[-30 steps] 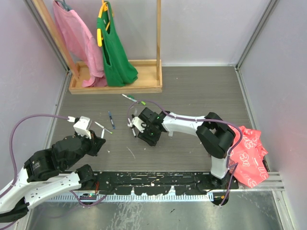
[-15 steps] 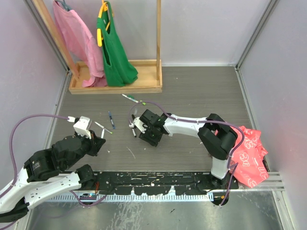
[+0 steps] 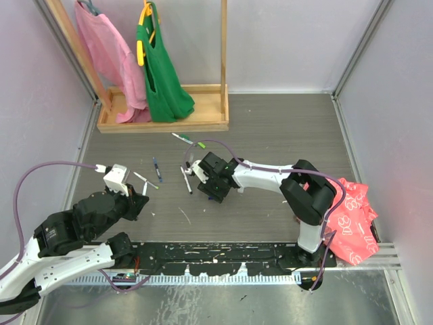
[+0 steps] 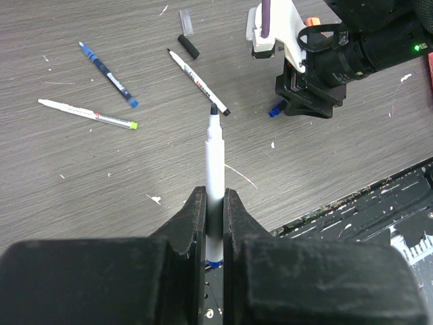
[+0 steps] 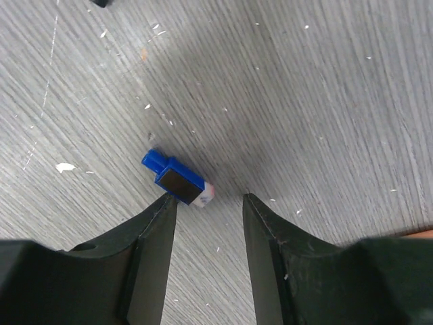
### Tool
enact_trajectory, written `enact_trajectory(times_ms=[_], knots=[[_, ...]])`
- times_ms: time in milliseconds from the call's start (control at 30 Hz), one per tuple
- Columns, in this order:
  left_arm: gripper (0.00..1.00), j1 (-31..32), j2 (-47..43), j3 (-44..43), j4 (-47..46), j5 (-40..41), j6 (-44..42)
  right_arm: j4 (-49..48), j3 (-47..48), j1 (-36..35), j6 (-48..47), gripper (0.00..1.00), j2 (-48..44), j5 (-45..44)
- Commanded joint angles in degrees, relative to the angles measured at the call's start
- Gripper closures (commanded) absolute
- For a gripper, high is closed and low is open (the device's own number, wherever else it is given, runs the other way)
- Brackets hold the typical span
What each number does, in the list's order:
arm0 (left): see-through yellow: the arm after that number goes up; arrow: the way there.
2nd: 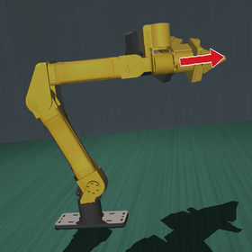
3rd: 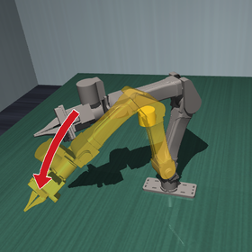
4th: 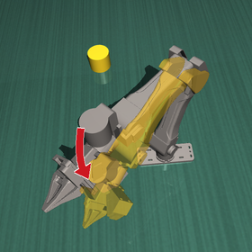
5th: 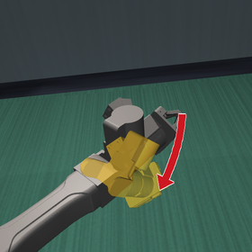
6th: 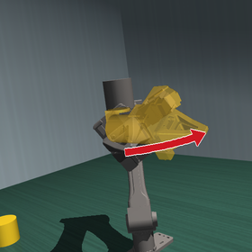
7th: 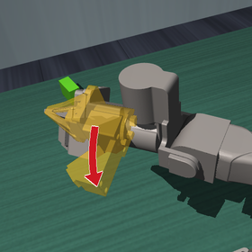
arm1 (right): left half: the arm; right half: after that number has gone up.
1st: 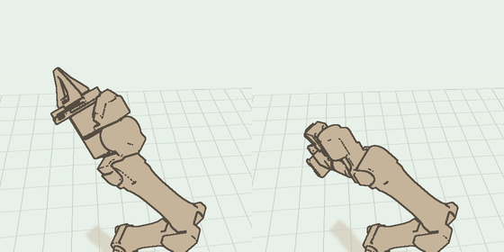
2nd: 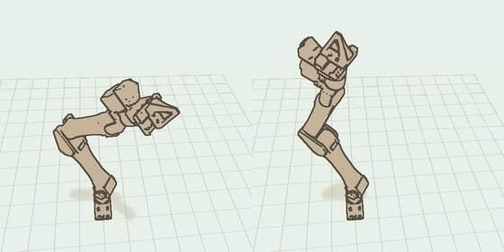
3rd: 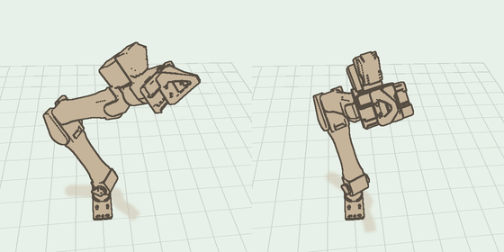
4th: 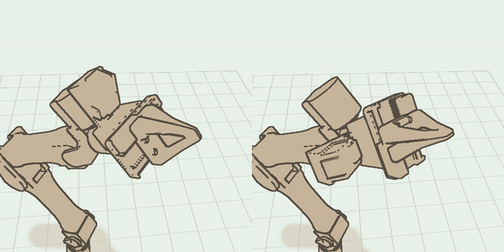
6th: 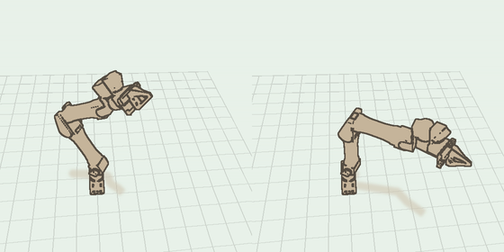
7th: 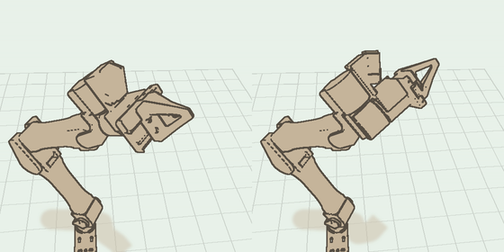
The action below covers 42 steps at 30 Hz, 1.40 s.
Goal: Insert the pens into the pen caps
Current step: Insert the pen cap onto the pen.
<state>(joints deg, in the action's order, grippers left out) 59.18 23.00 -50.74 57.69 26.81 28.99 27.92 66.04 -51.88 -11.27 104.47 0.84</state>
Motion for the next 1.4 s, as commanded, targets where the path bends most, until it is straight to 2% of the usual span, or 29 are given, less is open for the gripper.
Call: enact_trajectory(times_ms=[0,733,967,1133,1367], knots=[[1.00,-0.07,-0.60,-0.08,-1.73,1.21,-0.87,-1.30,1.46,0.61,0.98,0.51,0.17,-3.57],[1.00,-0.07,-1.08,-0.13,-1.58,1.73,-0.76,-2.70,7.44,1.93,2.62,0.48,3.47,-5.18],[1.00,-0.07,-1.04,-0.09,-1.61,1.68,-0.78,-2.57,8.09,2.05,5.61,0.48,0.39,-6.22],[1.00,-0.10,-1.08,-0.10,-1.59,1.60,-0.78,-1.51,9.62,1.85,13.73,0.49,-1.69,-7.17],[1.00,-0.11,-1.03,-0.07,-1.61,1.59,-0.74,-0.44,9.28,-0.45,33.91,0.49,-2.12,-11.43]])
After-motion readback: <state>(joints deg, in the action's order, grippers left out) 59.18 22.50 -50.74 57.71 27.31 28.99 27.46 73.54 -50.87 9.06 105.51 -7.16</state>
